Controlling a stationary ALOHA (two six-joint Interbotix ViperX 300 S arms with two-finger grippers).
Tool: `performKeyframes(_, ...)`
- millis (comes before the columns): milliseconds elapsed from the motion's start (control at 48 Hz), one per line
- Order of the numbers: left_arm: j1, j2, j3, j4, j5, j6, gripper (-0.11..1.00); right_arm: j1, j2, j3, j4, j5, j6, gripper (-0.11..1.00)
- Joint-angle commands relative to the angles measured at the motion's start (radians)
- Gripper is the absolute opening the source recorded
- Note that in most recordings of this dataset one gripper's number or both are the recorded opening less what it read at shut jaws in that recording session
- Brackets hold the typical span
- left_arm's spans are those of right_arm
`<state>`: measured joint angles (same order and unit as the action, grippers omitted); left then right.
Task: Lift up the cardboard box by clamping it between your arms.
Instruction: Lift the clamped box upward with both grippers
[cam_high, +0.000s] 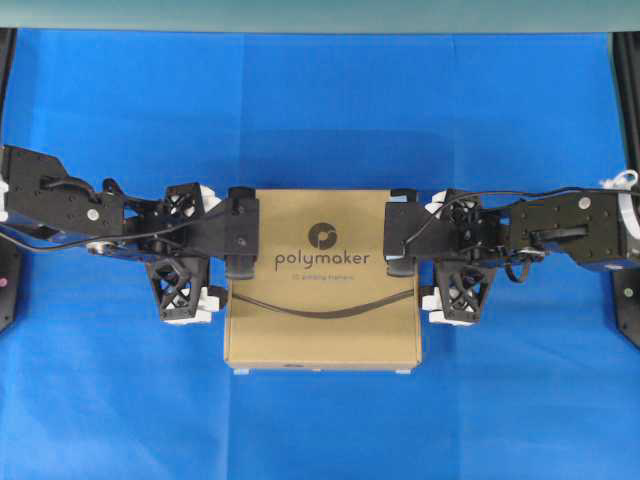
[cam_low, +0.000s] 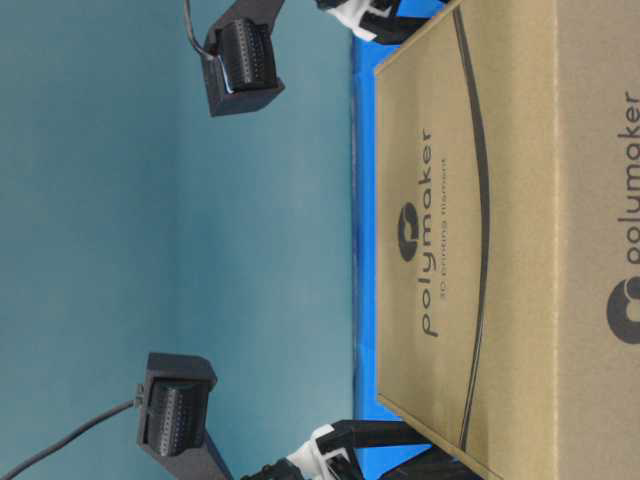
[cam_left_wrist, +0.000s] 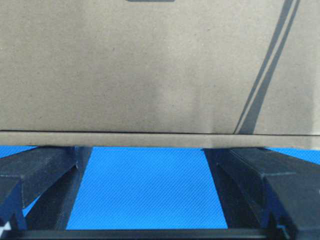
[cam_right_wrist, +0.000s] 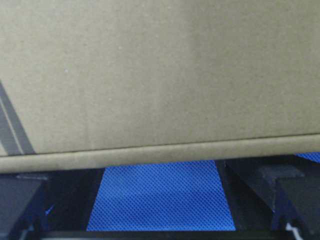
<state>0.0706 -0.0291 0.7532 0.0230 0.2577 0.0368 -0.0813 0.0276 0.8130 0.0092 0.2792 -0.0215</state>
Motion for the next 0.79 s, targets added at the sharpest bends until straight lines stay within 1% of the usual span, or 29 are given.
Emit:
performKeyframes(0,0.0,-0.006,-0.054,-0.002,-0.014,-0.003,0.86,0.002,-0.028,-0.044,0.003,-0.014,-0.002,0.99)
performKeyframes(146,0.0,-0.04,-0.081,-0.002,-0.002,-0.002,0.86,0.002,-0.078,-0.061,0.003,-0.003,-0.005,0.99)
performKeyframes(229,0.0,-0.066,-0.101,-0.002,0.031,0.0,0.86,0.002,-0.112,-0.078,0.003,0.029,-0.003,0.99)
performKeyframes(417,0.003,-0.15,-0.161,-0.002,0.152,0.0,0.86,0.002,-0.193,-0.141,0.005,0.181,-0.003,0.99)
performKeyframes(646,0.014,-0.232,-0.233,-0.002,0.279,0.003,0.86,0.002,-0.259,-0.241,0.003,0.356,-0.003,0.99)
performKeyframes(771,0.02,-0.262,-0.278,0.0,0.331,0.003,0.86,-0.003,-0.285,-0.293,0.003,0.422,-0.002,0.99)
